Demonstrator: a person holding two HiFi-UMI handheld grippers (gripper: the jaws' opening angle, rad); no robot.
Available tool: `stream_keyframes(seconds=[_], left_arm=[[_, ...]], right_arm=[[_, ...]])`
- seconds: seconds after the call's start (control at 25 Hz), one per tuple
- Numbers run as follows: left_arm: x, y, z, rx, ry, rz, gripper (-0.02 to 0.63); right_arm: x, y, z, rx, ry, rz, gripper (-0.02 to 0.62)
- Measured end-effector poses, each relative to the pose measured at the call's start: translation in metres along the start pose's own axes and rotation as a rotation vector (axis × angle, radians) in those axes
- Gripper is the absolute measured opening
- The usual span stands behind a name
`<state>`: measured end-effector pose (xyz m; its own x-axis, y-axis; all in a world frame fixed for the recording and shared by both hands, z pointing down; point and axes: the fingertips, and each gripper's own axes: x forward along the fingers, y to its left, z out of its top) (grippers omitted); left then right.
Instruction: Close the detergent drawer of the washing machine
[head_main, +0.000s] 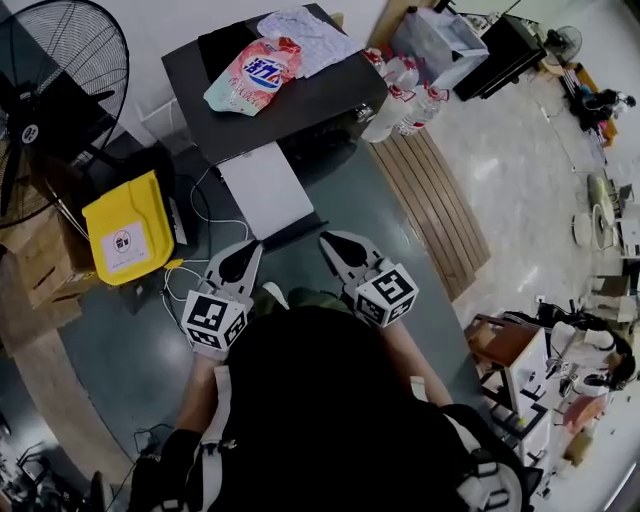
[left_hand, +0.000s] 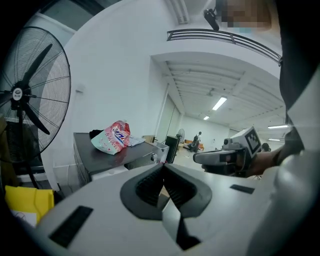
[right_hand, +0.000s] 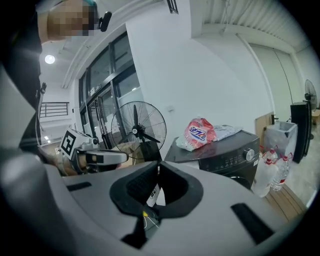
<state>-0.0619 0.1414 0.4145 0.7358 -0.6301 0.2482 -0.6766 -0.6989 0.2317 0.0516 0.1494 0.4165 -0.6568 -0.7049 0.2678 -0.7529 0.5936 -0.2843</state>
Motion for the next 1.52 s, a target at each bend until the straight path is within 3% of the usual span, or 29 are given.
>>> stream_keyframes(seconds=[0.4, 0.8, 1.2, 1.52], left_arm=[[-0.001, 0.049, -0.021, -0.066, 0.047, 0.053, 0.011], [0.02, 0.047, -0.042, -0.106, 0.094, 0.171, 0.011], [0.042, 0.037, -0.092, -0.143, 0.237, 0.256, 0.012], [0.054, 0.037, -0.139, -0.15, 0.365, 0.295, 0.121]], right_arm=[[0.046, -0.012, -0.013, -0.028, 0.122, 0.046, 0.023], [0.055, -0.045, -0.042, -0.089, 0.291, 0.186, 0.023], [0.049, -0.083, -0.083, -0.145, 0.441, 0.281, 0.025], [0.046, -0.105, -0.126, -0.154, 0.56, 0.335, 0.126]])
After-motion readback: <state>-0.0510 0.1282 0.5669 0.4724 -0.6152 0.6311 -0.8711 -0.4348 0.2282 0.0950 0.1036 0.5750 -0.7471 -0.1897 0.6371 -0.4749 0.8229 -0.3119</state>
